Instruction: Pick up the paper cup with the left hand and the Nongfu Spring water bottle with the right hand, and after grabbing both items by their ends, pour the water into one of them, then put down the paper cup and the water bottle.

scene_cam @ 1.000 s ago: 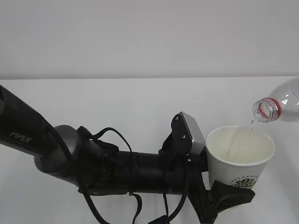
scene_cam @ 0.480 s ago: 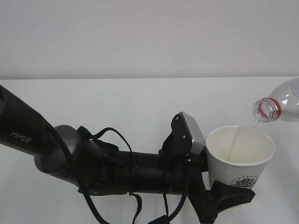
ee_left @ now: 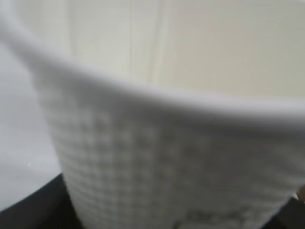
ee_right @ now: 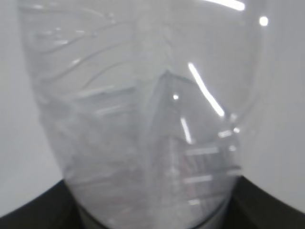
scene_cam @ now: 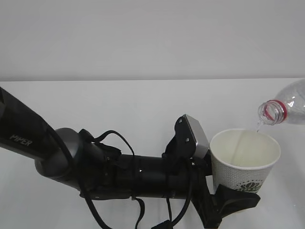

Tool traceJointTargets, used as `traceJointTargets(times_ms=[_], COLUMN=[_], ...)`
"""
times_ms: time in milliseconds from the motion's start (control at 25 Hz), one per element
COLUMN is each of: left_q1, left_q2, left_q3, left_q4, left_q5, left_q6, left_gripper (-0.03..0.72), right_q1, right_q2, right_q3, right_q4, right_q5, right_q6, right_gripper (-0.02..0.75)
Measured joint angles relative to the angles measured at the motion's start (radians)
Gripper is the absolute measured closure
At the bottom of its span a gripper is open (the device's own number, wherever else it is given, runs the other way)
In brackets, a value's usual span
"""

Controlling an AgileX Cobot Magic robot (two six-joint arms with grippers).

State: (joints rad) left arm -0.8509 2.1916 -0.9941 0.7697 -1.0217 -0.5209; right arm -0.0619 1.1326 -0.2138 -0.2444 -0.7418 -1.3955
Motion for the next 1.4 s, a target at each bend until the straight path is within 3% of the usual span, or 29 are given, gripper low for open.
traceJointTargets(times_ms=[1400], left_q1=[0.000], left_q2=[0.000], left_q3=[0.000], left_q4=[0.000], left_q5=[0.000], left_q6=[0.000], left_gripper=[0.145], right_q1=[0.000], right_q2=[0.000], right_q3=[-0.016], right_q4=[0.004], right_q5=[-0.005], right_q6=[-0.018], right_gripper=[0.307])
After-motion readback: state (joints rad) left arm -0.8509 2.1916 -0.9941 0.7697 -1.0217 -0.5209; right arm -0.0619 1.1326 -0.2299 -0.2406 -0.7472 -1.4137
